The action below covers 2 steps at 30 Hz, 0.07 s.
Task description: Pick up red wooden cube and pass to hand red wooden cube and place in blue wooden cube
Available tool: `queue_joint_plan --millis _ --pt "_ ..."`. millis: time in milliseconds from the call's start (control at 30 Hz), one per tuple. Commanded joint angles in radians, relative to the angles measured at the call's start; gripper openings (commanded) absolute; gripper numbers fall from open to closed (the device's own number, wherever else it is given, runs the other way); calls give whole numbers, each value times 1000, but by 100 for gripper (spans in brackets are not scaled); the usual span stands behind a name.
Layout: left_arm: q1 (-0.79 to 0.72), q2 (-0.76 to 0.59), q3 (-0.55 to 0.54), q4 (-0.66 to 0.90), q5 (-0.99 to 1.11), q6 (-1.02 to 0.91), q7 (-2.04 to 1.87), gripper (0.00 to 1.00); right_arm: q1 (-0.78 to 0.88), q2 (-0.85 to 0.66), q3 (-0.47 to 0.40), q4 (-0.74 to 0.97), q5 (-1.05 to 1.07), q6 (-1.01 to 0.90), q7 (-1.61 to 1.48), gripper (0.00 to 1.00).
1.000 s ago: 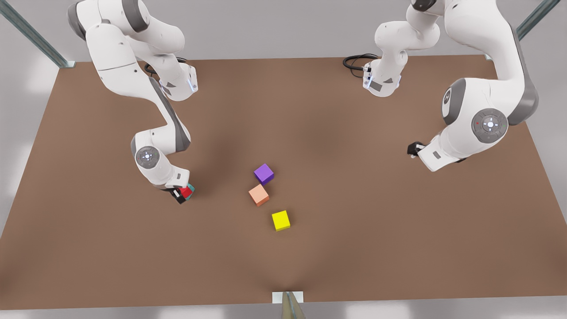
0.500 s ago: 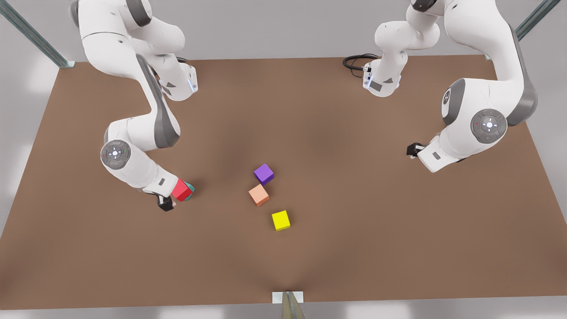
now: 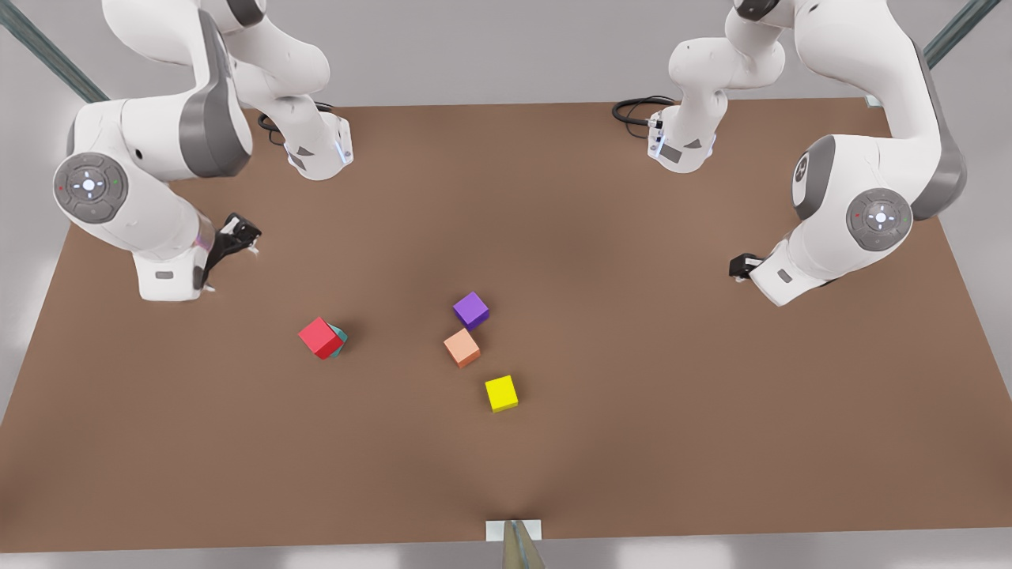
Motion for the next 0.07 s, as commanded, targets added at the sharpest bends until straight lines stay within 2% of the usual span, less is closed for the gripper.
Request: queue_joint_plan --millis 0,33 --pt "0 -1 0 0 0 -10 -23 100 -1 -8 -7 -8 7 -35 779 100" --pt "0 -1 0 0 0 -10 -23 100 -1 -8 -9 -10 9 -35 779 100"
